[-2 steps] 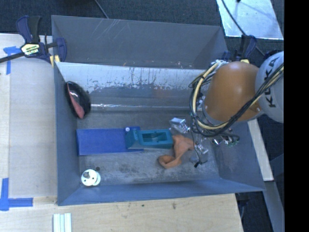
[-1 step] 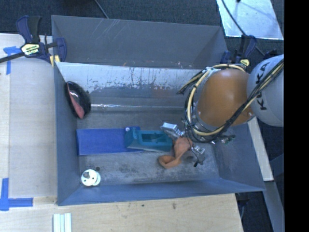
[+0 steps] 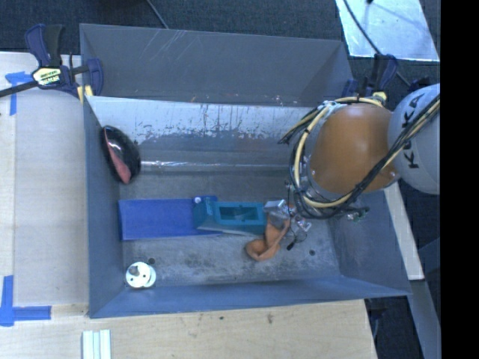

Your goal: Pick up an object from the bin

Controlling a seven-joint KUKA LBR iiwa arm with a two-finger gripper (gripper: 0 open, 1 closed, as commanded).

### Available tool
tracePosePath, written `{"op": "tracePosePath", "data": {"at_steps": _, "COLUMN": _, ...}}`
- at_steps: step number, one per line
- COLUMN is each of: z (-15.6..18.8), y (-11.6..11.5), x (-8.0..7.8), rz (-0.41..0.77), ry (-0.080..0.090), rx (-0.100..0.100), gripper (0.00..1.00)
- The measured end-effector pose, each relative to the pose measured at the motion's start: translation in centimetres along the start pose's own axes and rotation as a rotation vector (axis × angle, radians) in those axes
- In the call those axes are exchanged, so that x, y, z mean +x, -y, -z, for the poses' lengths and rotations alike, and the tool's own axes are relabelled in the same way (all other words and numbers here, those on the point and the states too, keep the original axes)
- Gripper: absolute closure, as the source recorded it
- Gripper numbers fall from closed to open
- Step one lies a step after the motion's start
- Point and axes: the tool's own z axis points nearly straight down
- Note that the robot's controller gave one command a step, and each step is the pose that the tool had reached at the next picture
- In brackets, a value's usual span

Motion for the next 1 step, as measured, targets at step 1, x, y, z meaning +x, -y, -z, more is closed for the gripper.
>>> {"op": "tracePosePath", "data": {"at_steps": 1, "z": 0.00, "y": 0.00, "x": 0.00, "rz": 0.000, "ry": 0.000, "rx": 0.000, "gripper": 1.00}}
